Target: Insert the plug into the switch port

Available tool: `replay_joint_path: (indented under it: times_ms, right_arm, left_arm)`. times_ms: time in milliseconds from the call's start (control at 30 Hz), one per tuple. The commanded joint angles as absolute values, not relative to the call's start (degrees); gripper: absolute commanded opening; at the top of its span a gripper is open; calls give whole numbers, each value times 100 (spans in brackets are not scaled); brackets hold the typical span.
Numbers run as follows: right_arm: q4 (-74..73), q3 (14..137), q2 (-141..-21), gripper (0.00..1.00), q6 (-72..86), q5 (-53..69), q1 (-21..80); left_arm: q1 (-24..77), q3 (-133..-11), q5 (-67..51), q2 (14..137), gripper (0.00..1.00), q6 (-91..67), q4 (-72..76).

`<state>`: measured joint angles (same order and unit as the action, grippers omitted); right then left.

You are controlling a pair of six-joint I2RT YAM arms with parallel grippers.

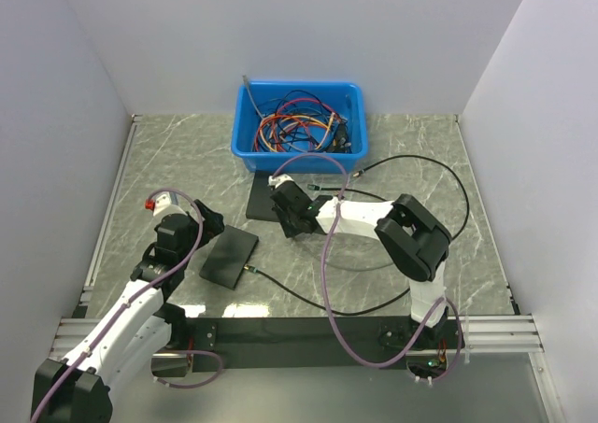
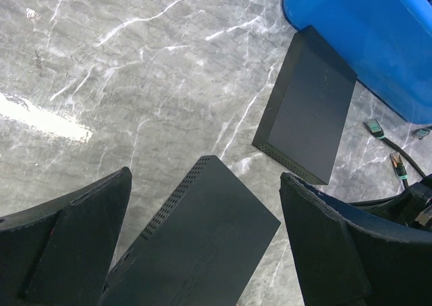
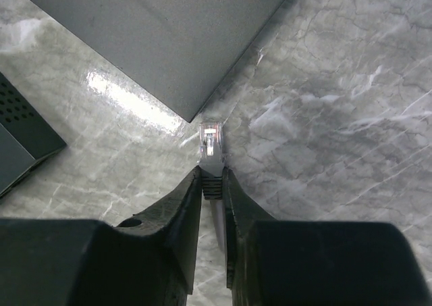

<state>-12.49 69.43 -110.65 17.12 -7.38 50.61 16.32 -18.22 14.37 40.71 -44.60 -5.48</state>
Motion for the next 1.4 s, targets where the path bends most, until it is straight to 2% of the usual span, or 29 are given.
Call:
replay_joint_path:
  times_ms: [0, 133, 267, 433, 633, 767, 900, 1167, 1367]
  right_arm:
    - [-1249, 6786, -11136, 8, 1714, -685, 5229]
    - [-959, 6234, -10269, 3, 1503, -589, 5458]
    - [-712, 5758, -9336, 2, 1450, -344, 5607]
    - [-203, 5222, -8212, 0, 1389, 202, 5748]
    - [535, 4703, -7332, 0, 1327, 545, 5827]
    - [931, 4527, -7058, 0, 1371, 694, 5836]
    - [1081, 4561, -7084, 0, 1389, 730, 5845]
    - [1389, 4544, -7119, 0, 1485, 809, 5924]
    - [1415, 4614, -7146, 0, 1485, 800, 6003]
  left_arm:
    - [1600, -1793, 1362, 3999, 98, -4342, -343]
    - [1600, -1775, 1345, 3920, 97, -4333, -360]
    - [1600, -1784, 994, 3282, 90, -4596, -571]
    - [1617, -1424, -112, 2225, 88, -5045, -106]
    - [1626, -1486, -1308, 2425, 83, -5326, 359]
    - [1670, -1336, -2046, 2627, 80, -5519, 1008]
    - [1871, -1231, -2241, 2698, 79, -5651, 1431]
    - [2812, -1300, -2022, 3092, 80, -5687, 2030]
    - [3392, -1301, -1539, 3542, 77, -5739, 2408]
